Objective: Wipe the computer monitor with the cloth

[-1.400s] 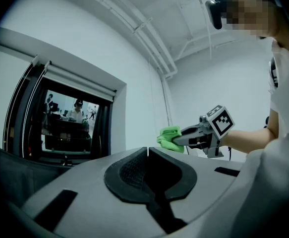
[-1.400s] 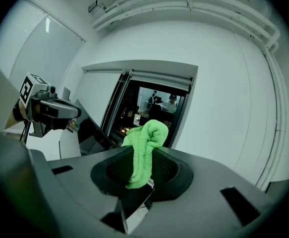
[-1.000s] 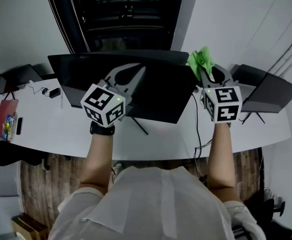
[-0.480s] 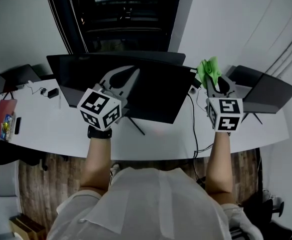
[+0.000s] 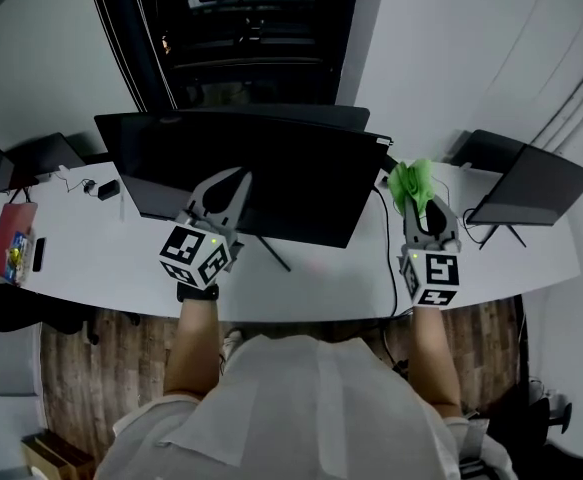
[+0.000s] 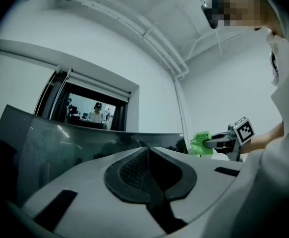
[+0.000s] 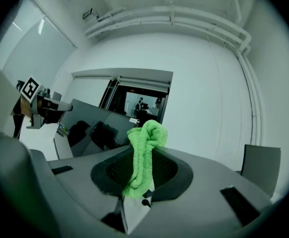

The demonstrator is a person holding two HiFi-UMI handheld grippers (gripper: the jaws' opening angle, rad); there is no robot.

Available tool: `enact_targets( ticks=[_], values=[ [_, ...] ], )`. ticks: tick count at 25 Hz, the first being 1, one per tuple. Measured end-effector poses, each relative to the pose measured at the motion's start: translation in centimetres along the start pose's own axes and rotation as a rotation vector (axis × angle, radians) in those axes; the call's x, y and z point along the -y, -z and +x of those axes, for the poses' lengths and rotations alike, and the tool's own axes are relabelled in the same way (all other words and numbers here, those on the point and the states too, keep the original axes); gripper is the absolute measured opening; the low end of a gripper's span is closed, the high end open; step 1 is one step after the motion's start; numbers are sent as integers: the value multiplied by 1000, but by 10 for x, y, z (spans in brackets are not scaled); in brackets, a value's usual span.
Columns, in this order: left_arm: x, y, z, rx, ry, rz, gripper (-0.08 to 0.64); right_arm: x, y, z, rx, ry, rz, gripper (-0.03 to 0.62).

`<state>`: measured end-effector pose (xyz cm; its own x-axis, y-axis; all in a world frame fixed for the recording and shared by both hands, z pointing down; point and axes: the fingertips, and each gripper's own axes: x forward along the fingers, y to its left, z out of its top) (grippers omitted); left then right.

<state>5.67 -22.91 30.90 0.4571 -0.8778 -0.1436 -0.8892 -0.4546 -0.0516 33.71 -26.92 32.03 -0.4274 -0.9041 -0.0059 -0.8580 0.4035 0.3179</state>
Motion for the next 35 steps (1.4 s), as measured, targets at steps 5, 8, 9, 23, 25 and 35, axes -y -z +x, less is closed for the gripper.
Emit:
enact_targets(
  ticks=[5, 8, 9, 23, 25, 35],
  values=[
    [6, 36, -24, -15, -31, -25, 21, -17, 17, -24, 82, -9, 45, 71],
    [7, 48, -39, -20, -49, -27, 21, -24, 22, -36, 137, -28, 85, 71],
    [6, 52, -45, -24, -57, -27, 21, -27, 24, -39, 146, -34, 93, 71],
    [-29, 49, -98, -30, -191, -19, 21, -53, 28, -47, 150, -95, 27, 71],
    [-28, 47, -97, -27, -185, -19, 21, -55, 23, -48, 176, -103, 21, 71],
    [-18, 50, -94, -36, -145, -28, 21, -57, 31, -51, 141, -119, 7, 71]
  ],
)
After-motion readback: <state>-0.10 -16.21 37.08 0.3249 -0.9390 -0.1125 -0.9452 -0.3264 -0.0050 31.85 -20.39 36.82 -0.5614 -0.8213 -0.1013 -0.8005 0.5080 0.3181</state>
